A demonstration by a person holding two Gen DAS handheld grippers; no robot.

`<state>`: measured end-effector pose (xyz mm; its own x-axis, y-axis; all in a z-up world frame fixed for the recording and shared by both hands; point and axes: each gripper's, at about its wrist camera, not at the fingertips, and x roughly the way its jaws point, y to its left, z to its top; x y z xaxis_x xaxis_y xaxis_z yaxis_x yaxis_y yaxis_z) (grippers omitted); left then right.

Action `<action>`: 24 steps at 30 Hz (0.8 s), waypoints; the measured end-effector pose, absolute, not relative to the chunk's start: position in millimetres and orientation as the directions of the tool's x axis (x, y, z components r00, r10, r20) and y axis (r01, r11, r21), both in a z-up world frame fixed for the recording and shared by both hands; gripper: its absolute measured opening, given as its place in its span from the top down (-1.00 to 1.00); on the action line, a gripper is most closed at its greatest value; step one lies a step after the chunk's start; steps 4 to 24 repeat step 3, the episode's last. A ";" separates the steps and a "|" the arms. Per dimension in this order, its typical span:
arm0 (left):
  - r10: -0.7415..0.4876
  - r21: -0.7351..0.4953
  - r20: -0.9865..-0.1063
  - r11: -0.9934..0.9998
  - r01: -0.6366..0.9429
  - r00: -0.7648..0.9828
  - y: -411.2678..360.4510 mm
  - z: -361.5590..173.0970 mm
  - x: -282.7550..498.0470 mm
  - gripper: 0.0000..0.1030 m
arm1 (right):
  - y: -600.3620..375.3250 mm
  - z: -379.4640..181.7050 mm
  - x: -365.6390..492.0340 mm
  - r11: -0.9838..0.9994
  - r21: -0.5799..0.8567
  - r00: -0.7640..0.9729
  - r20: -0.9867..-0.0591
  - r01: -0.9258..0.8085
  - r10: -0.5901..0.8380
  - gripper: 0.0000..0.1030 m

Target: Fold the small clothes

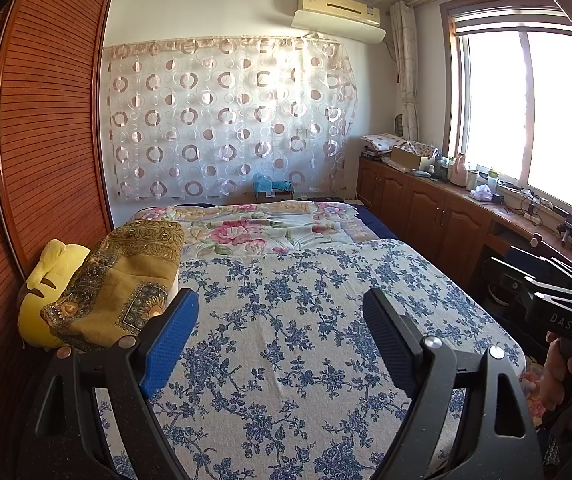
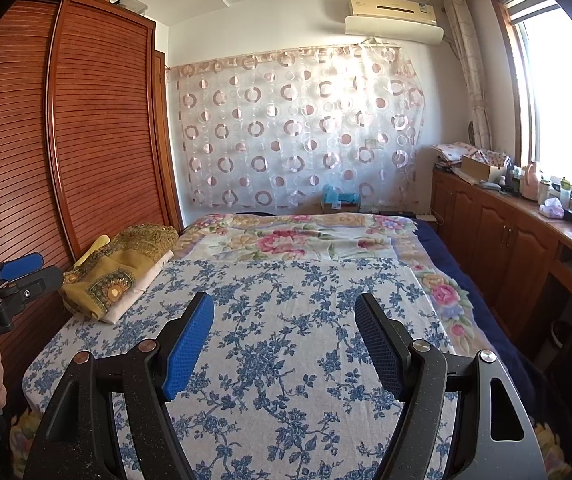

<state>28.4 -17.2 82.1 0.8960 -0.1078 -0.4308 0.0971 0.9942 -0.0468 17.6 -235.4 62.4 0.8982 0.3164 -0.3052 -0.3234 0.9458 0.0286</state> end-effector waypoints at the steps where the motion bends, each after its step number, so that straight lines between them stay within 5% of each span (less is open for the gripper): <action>1: -0.108 -0.046 -0.431 0.994 0.097 0.896 -17.2 81.6 28.6 -0.65 | -235.5 62.5 17.6 0.946 0.029 0.898 -0.305 -0.324 0.317 -0.46; 24: -0.108 -0.046 -0.430 0.994 0.097 0.896 -17.2 81.5 28.5 -0.65 | -235.3 62.4 17.5 0.946 0.028 0.898 -0.305 -0.323 0.316 -0.46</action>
